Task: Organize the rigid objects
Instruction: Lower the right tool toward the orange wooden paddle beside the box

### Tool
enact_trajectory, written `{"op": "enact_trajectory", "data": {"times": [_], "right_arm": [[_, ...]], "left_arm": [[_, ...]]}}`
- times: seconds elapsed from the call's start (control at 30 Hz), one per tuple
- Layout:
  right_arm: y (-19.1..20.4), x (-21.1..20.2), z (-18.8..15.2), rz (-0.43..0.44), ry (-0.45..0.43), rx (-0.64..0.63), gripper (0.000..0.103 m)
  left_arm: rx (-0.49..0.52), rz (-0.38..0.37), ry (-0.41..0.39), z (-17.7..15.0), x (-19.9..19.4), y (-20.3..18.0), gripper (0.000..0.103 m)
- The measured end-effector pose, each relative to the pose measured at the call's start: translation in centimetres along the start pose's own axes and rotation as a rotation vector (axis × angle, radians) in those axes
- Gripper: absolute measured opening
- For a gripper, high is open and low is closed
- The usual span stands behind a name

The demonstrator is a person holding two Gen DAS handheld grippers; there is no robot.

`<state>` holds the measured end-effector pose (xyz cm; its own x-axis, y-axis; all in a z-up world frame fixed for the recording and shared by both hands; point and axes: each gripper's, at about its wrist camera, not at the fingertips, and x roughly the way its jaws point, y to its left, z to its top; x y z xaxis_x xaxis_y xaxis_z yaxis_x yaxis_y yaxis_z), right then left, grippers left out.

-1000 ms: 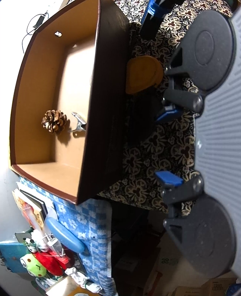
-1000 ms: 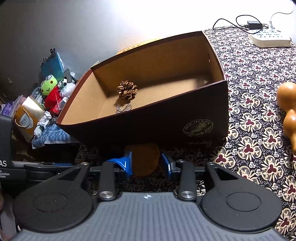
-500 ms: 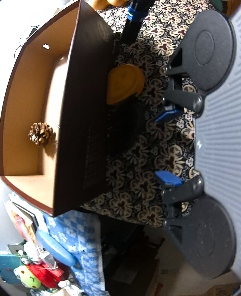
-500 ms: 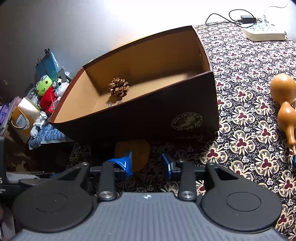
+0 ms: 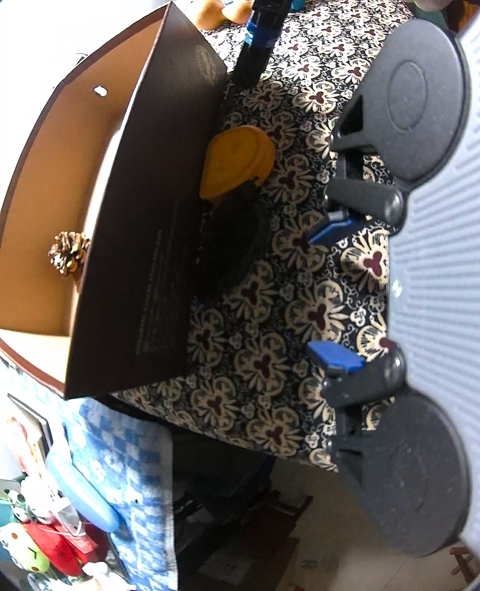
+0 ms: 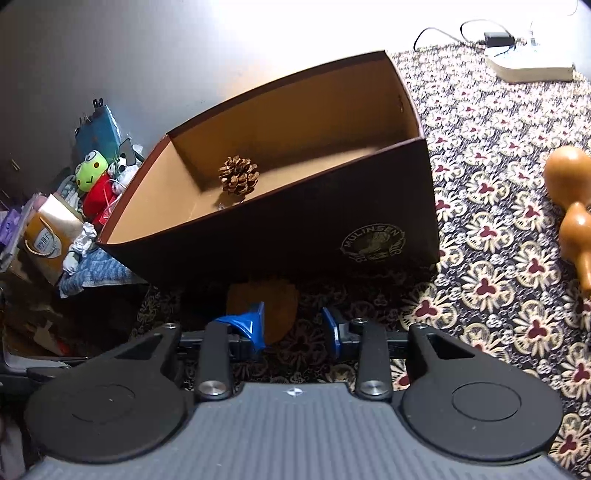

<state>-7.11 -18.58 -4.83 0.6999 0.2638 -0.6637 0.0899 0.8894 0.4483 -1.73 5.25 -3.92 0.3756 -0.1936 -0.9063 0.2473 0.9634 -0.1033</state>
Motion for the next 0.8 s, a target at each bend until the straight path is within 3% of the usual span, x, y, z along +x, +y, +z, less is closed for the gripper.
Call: {"op": "enact_trajectory", "data": {"times": [0.27,0.8], "right_arm": [[0.7,0.9,1.2,0.092,0.012,0.033,0.017],[1.9,2.5,2.2,0.099,0.03,0.0,0.017]], "left_arm": [[0.02,0.026,-0.007,0.2,0.0,-0.3,0.056],[0.028,0.075,-0.025,1.9,0.2,0.0,0.056]]}}
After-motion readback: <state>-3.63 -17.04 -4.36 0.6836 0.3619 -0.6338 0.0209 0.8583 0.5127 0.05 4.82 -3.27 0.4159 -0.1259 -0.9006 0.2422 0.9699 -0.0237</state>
